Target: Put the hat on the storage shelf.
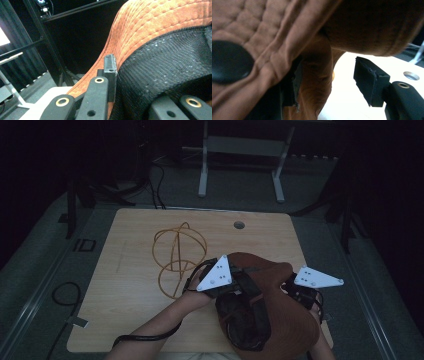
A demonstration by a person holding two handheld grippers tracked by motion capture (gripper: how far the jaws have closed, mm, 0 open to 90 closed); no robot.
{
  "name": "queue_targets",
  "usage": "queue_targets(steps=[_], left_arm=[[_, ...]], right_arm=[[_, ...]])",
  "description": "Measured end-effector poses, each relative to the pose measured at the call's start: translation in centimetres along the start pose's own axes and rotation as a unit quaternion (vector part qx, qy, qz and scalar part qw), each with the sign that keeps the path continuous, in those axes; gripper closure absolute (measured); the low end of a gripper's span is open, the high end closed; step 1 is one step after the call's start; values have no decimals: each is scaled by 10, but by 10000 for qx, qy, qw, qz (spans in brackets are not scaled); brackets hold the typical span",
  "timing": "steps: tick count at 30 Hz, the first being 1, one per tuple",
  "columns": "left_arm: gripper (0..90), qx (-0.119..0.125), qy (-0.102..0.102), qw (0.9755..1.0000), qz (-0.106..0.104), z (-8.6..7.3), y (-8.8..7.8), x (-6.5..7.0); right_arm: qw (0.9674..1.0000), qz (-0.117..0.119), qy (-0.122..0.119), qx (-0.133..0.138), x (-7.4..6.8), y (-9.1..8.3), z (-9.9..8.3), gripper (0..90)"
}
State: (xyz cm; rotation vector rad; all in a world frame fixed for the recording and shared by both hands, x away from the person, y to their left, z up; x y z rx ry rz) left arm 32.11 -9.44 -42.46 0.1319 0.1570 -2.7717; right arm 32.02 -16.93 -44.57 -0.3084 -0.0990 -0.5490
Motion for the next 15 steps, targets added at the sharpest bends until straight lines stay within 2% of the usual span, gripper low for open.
queue_targets(steps=[6,7,11,13,15], left_arm=[[858,-100,156,9997,125,-2,5,4],[857,-129,144,9997,118,-2,7,4],[857,-155,111,9997,132,-1,8,5],[856,-147,76,9998,126,-1,8,4],[856,-125,86,9998,113,0,8,4]], right_arm=[[9996,249,25,88,-5,5,2,476],[9993,369,54,98,-7,5,2,552],[9981,606,67,122,-9,5,2,649],[9977,664,60,115,-9,5,3,710],[9981,605,23,90,-9,5,3,754]])
Point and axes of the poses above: each handheld gripper's, and its own axes: y roughly forward along the jaws, z roughly out of its top, x roughly to its right, the point moved 10 cm from there along y, roughly forward along the jaws, and after that the axes turned 11 degrees about -y, right-handed, at the moved point
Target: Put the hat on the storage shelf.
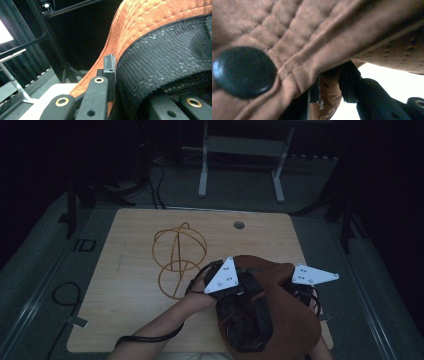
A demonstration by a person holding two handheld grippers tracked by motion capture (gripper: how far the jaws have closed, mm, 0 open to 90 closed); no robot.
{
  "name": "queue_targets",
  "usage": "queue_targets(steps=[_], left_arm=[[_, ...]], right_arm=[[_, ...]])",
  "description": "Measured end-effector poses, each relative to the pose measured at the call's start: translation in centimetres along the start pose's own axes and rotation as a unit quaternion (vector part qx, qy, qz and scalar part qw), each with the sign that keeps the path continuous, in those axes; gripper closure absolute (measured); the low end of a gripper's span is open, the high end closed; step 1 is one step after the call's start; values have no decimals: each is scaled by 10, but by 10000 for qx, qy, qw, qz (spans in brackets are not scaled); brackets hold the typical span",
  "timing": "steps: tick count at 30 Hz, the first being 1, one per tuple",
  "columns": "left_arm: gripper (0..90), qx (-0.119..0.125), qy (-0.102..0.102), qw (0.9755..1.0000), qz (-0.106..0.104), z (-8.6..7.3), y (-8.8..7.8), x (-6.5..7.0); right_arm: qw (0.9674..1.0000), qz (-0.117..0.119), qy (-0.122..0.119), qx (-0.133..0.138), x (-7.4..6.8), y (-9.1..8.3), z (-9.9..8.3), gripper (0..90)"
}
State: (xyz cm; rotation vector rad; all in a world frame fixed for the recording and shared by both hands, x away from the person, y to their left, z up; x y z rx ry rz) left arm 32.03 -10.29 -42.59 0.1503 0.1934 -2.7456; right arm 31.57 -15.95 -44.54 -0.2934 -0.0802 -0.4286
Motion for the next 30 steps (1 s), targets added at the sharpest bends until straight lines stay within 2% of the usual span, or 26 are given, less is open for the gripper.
queue_targets(steps=[4,6,10,13,15,19,20,21,24,26,30], left_arm=[[843,-36,118,9999,4,3,-1,0],[826,-133,165,9998,40,3,-1,0],[747,-163,80,9998,71,5,-4,-3],[626,-148,79,9997,195,11,-9,-6],[541,-222,36,9994,274,12,-13,-10],[488,-338,-95,9984,450,11,-20,-18],[483,-338,-95,9984,450,11,-20,-18],[483,-424,-123,9976,541,10,-24,-20],[481,-465,-146,9968,626,9,-32,-22],[478,-460,-180,9968,636,8,-35,-22],[463,-606,-311,9944,809,4,-53,-25]], right_arm=[[9999,-94,-23,59,1,-2,1,865],[9999,-113,51,69,1,-3,0,875],[9999,-148,8,-24,1,-4,-1,880],[9999,-145,43,47,3,-9,2,881],[9996,-267,52,75,9,-14,3,881],[9980,-557,144,252,23,-31,10,881],[9980,-557,144,252,23,-31,10,881],[9976,-618,151,286,26,-35,12,881],[9956,-864,136,344,38,-46,18,881],[9951,-910,133,357,41,-48,20,881],[9920,-1209,93,356,57,-54,26,882]])
Point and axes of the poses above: each handheld gripper's, and its own axes: y roughly forward along the jaws, z roughly out of its top, x roughly to its right, the point moved 10 cm from there along y, roughly forward along the jaws, and after that the axes turned 11 degrees about -y, right-handed, at the moved point
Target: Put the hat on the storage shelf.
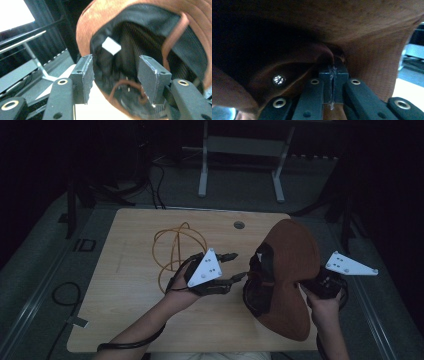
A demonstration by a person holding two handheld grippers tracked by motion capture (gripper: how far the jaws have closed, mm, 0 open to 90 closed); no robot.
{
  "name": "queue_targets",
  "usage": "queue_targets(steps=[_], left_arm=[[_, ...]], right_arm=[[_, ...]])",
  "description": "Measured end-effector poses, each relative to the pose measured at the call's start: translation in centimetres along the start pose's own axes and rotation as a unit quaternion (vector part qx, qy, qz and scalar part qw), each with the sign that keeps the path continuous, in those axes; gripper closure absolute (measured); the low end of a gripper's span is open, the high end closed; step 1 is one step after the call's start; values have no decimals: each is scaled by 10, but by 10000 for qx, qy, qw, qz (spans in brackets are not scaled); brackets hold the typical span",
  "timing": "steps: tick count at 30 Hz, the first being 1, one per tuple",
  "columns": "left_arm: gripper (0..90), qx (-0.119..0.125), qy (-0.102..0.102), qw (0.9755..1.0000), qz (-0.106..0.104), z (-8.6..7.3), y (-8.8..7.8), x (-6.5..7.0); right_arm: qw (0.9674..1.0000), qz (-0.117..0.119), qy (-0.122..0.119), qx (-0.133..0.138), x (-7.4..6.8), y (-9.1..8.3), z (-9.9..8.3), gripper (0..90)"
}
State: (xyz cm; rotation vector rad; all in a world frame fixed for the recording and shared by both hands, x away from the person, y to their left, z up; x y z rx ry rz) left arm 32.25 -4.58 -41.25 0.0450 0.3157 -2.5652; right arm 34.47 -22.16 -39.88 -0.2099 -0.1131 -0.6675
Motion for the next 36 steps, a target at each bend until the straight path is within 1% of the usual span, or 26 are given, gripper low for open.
queue_targets(steps=[2,4,5,6,8,10,12,13,15,16,18,20,21,22,23,24,26,28,29,30,33,35,36], left_arm=[[453,-37,-61,9999,91,-3,-9,-4],[418,-78,-234,9996,120,-5,-18,-7],[409,-100,-350,9993,94,-8,-23,-8],[405,-117,-369,9992,90,-10,-28,-9],[404,-231,-399,9988,165,-17,-37,-11],[385,-219,-476,9983,237,-22,-47,-14],[383,-202,-526,9979,321,-29,-57,-17],[383,-166,-589,9976,333,-32,-62,-18],[383,-166,-589,9976,333,-32,-62,-18],[379,-140,-673,9967,429,-42,-77,-21],[379,-128,-718,9957,566,-51,-88,-25],[363,-106,-800,9946,652,-60,-97,-27],[363,-116,-851,9936,728,-66,-102,-29],[363,-124,-935,9927,758,-74,-108,-30],[363,-118,-977,9921,779,-79,-112,-31],[364,-105,-1056,9906,860,-87,-118,-34],[363,-72,-1210,9884,917,-99,-127,-37],[364,-44,-1335,9852,1073,-112,-135,-41],[364,-30,-1354,9843,1133,-117,-137,-43],[364,-14,-1359,9829,1242,-125,-142,-46],[363,-64,-1359,9785,1549,-147,-151,-56],[364,-89,-1423,9744,1740,-161,-157,-64],[363,-97,-1512,9719,1803,-169,-160,-68]], right_arm=[[10000,-49,40,44,6,0,3,882],[9999,-95,44,60,12,2,7,882],[9999,-116,50,71,14,2,9,881],[9999,-122,56,85,16,4,12,882],[9998,-139,60,111,20,6,17,882],[9998,-163,34,146,24,9,23,881],[9996,-209,21,167,28,12,28,881],[9996,-217,37,193,30,14,31,881],[9996,-204,55,210,32,15,33,881],[9995,-220,63,216,37,21,38,881],[9995,-212,84,205,40,26,41,881],[9996,-221,74,184,44,33,45,881],[9996,-218,70,183,45,35,46,881],[9996,-227,83,175,46,38,48,881],[9996,-213,76,177,48,42,50,881],[9996,-216,68,179,49,44,51,881],[9996,-225,102,167,51,50,53,881],[9995,-206,134,194,53,56,56,881],[9994,-226,158,197,54,59,58,881],[9994,-220,152,204,54,61,59,881],[9995,-222,154,188,56,72,61,881],[9995,-197,183,150,56,79,61,881],[9996,-203,188,113,56,82,60,880]])
Point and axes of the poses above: each handheld gripper's, and its own axes: y roughly forward along the jaws, z roughly out of its top, x roughly to its right, the point moved 10 cm from there along y, roughly forward along the jaws, and after that the axes turned 11 degrees about -y, right-handed, at the moved point
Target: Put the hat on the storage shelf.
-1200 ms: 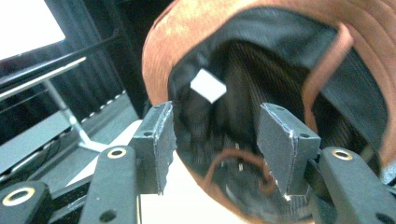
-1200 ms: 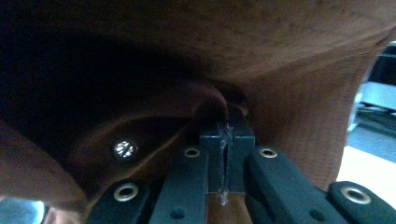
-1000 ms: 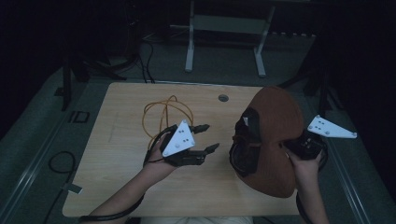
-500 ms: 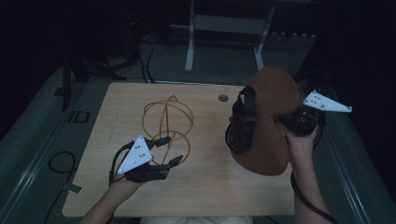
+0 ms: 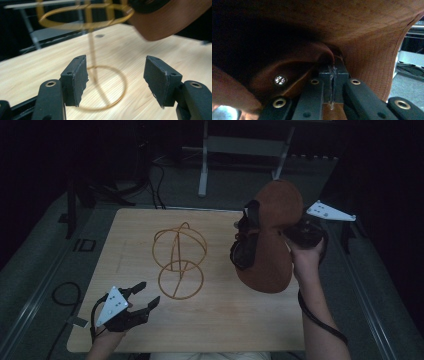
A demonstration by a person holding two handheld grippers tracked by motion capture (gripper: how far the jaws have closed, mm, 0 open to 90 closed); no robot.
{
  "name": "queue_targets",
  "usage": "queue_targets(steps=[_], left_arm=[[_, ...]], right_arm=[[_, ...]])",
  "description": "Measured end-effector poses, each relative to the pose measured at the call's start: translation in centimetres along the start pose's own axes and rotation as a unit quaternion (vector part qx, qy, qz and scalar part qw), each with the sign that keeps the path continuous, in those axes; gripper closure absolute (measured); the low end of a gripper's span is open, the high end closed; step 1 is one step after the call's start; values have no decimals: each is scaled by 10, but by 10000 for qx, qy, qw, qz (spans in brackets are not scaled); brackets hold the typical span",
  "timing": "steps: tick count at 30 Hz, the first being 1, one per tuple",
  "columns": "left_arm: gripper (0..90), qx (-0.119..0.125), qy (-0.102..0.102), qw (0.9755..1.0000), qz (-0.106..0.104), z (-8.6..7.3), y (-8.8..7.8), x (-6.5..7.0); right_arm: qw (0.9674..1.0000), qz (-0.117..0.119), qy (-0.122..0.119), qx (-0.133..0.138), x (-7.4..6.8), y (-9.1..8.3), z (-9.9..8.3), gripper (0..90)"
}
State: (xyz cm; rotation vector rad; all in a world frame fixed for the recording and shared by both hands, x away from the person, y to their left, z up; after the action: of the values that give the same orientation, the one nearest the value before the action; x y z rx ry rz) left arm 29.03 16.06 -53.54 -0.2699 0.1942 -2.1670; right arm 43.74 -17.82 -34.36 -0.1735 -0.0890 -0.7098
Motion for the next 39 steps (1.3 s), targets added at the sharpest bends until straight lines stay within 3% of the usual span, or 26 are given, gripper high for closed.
queue_targets(steps=[5,7,11,12,13,14,15,17,25,28,34,39], left_arm=[[363,-78,-323,9985,436,-27,-1,-35],[316,-76,-401,9975,572,-33,-2,-45],[203,-60,-603,9939,924,-42,-4,-65],[168,-67,-731,9927,961,-45,-4,-70],[160,-67,-809,9910,1062,-47,-5,-74],[145,-67,-809,9910,1062,-47,-5,-74],[145,-62,-911,9891,1156,-49,-6,-80],[107,-39,-953,9877,1237,-50,-9,-83],[108,77,-1015,9859,1327,-48,-14,-86],[115,121,-1077,9840,1416,-50,-15,-88],[119,212,-1201,9816,1466,-50,-20,-90],[124,201,-1238,9816,1440,-52,-19,-89]], right_arm=[[9999,20,-15,-110,0,19,0,881],[9999,29,8,-111,0,25,1,881],[9999,92,5,-98,-1,37,8,880],[9999,113,12,-89,-3,40,10,880],[9999,141,-5,-72,-5,44,14,881],[9999,141,-5,-72,-5,44,14,881],[9998,174,-30,-63,-7,49,17,880],[9996,273,-73,-68,-15,60,23,880],[9975,669,-161,-125,-44,97,37,880],[9958,867,-205,-196,-59,110,42,879],[9895,1260,-493,-517,-97,140,44,878],[9816,1568,-669,-860,-127,166,31,874]])
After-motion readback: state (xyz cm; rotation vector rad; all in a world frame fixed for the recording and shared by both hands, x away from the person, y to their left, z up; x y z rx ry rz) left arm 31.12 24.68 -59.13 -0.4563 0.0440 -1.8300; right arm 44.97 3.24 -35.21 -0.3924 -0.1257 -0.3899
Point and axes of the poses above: each handheld gripper's, and its own axes: y roughly forward along the jaws, z roughly out of its top, x roughly to its right, the point moved 10 cm from there along y, roughly forward along the jaws, and after that the axes turned 11 degrees about -y, right-handed, at the moved point
